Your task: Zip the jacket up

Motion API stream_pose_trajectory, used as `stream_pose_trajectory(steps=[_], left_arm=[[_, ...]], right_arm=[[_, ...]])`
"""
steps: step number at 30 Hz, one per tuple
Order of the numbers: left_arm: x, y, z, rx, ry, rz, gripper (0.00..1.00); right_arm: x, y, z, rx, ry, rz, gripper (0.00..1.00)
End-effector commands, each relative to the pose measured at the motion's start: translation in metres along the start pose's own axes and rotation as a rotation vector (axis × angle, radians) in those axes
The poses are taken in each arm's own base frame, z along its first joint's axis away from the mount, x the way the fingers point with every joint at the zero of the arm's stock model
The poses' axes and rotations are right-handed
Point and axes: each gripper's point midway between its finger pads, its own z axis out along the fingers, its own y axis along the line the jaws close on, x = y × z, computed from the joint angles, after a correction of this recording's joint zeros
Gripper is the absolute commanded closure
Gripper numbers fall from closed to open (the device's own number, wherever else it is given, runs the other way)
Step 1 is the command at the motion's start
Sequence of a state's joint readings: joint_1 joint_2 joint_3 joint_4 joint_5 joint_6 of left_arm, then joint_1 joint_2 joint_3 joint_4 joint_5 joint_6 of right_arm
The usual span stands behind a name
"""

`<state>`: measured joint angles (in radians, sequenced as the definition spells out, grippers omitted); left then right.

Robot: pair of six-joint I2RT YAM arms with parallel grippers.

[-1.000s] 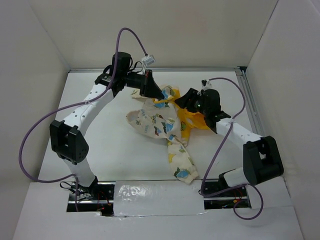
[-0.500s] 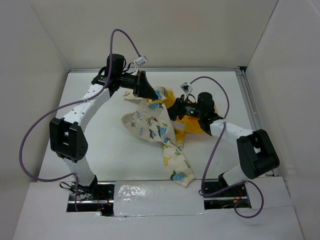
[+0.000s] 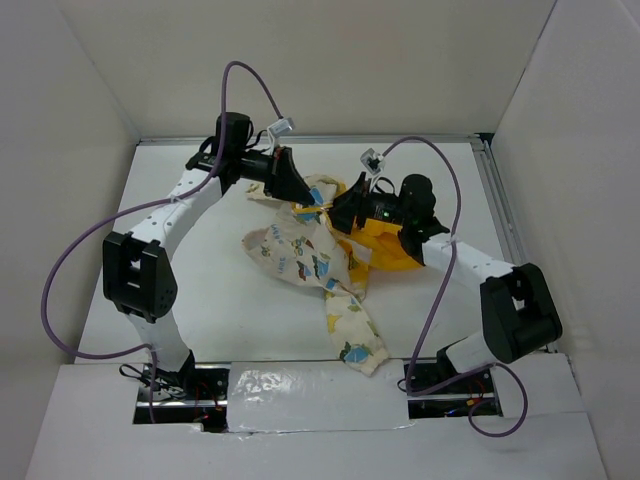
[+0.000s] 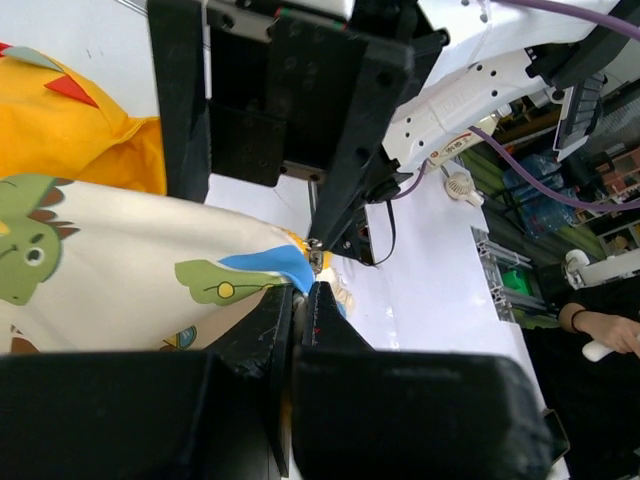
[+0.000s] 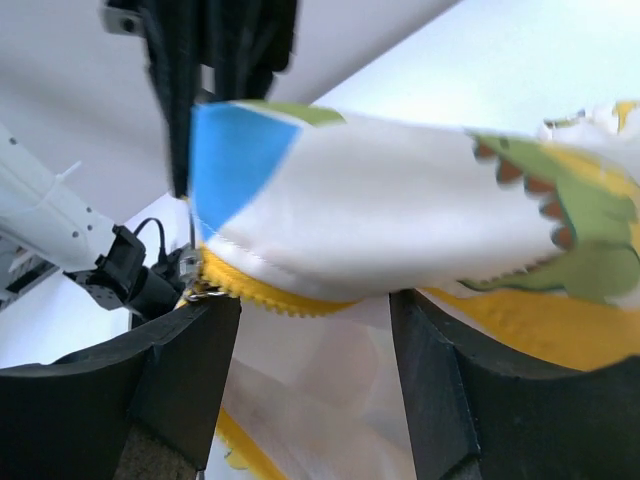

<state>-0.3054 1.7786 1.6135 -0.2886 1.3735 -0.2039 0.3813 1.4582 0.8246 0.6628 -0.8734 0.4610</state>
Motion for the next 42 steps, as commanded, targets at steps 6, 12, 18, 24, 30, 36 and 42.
stream_pose_trajectory(steps=[6,12,18,24,30,36,42], left_arm=[[-0.003,-0.003,-0.002,0.041,-0.003,0.085,1.00],[-0.004,0.004,-0.003,0.009,-0.007,0.063,1.00],[-0.006,0.005,-0.010,-0.027,-0.022,0.066,1.00],[-0.008,0.003,-0.018,-0.066,-0.035,0.093,1.00],[-0.009,-0.004,-0.019,-0.047,-0.036,0.122,1.00],[-0.012,-0.012,-0.019,-0.013,-0.032,0.152,1.00],[-0.016,-0.019,-0.020,0.002,-0.031,0.200,1.00]], right_arm=[[-0.047,0.046,-0.008,-0.147,-0.045,-0.166,0.42],[-0.039,0.054,-0.006,-0.170,-0.001,-0.205,0.75],[-0.026,0.040,-0.008,-0.091,0.043,-0.192,1.00],[-0.021,0.035,-0.018,-0.008,0.005,-0.147,1.00],[-0.017,0.042,-0.016,-0.062,0.022,-0.107,0.84],[-0.009,0.011,-0.007,0.042,0.043,-0.022,0.75],[-0.018,-0.010,-0.025,0.139,-0.020,0.002,0.71]])
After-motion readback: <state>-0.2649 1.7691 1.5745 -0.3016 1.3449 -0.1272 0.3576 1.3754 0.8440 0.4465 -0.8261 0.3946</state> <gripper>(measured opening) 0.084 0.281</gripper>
